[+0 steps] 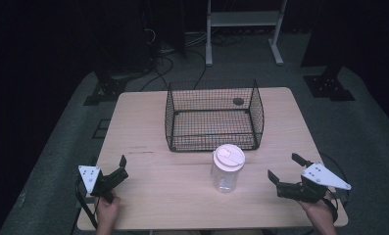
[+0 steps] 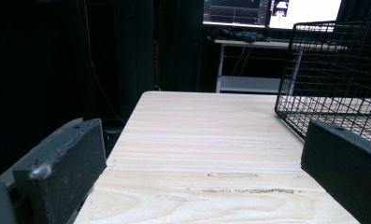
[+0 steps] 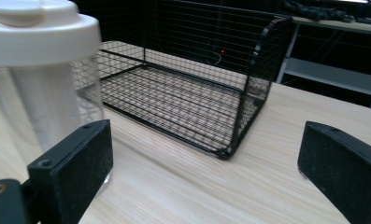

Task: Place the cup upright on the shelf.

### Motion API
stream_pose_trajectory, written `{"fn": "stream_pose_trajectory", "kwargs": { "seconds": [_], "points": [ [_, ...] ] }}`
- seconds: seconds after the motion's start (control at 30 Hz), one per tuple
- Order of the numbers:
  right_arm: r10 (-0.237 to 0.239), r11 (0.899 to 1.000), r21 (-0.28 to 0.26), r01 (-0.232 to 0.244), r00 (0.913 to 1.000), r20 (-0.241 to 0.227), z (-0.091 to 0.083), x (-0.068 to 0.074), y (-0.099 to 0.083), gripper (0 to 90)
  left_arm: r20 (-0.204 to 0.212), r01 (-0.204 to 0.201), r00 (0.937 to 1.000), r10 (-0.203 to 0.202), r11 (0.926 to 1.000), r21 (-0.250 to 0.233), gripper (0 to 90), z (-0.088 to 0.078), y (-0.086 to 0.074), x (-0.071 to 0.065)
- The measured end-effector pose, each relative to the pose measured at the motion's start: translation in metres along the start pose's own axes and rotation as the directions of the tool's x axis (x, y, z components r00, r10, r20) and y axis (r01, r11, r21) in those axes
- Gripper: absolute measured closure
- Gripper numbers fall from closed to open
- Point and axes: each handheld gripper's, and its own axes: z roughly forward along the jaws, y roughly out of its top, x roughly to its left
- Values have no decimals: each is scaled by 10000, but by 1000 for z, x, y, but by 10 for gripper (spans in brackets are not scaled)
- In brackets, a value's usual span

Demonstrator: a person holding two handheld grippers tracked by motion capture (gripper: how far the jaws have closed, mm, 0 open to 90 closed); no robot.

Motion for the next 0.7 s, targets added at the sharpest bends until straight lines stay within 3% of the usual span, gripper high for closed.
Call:
{"fn": "stream_pose_trajectory", "kwargs": {
  "seconds": [0.27, 0.7],
  "points": [
    [-350, 9994, -32, 349, 9983, -466, 3, 13, 8, 25, -2, 2, 10000, -2, 10000, 5, 0, 0, 0, 0],
    [-476, 9988, -142, 462, 9914, -1222, 9, 29, 20, 21, -1, -15, 10000, 15, 10000, -3, 0, 0, 0, 0]
  ]
}}
